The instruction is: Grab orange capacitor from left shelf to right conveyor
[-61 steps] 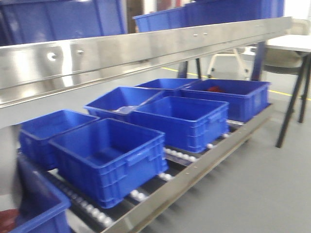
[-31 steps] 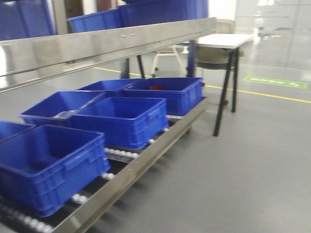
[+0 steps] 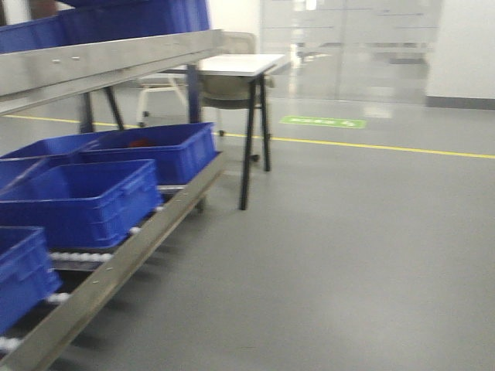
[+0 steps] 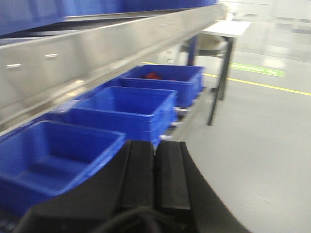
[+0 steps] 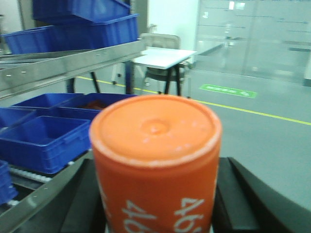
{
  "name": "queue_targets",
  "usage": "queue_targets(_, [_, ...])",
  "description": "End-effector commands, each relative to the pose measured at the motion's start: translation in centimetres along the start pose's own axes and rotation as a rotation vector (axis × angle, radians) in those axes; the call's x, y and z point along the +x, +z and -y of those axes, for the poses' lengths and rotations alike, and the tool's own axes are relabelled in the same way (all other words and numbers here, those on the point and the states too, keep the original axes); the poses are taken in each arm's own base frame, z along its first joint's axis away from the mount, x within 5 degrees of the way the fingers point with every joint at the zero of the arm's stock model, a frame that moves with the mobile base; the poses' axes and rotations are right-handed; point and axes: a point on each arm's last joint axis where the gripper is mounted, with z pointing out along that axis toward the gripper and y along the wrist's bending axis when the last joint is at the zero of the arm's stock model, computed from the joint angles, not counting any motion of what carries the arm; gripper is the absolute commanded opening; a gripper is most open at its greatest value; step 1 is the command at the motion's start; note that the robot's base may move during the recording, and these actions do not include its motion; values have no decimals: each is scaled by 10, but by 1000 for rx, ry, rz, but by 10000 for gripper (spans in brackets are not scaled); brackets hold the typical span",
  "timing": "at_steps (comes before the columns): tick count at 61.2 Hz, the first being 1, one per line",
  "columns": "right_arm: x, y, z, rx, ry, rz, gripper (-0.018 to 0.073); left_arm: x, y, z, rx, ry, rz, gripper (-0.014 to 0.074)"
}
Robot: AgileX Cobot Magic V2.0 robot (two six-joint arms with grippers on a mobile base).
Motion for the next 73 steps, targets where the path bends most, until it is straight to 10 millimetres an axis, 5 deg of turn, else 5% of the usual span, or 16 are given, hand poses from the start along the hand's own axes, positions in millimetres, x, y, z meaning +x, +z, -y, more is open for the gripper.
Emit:
queue_targets(1, [-17, -1, -1, -3, -15, 114, 193, -11, -2, 0, 4, -5, 110, -127])
queue_targets(73, [-17, -1, -1, -3, -15, 114, 193, -10, -2, 4, 71, -7, 106, -127])
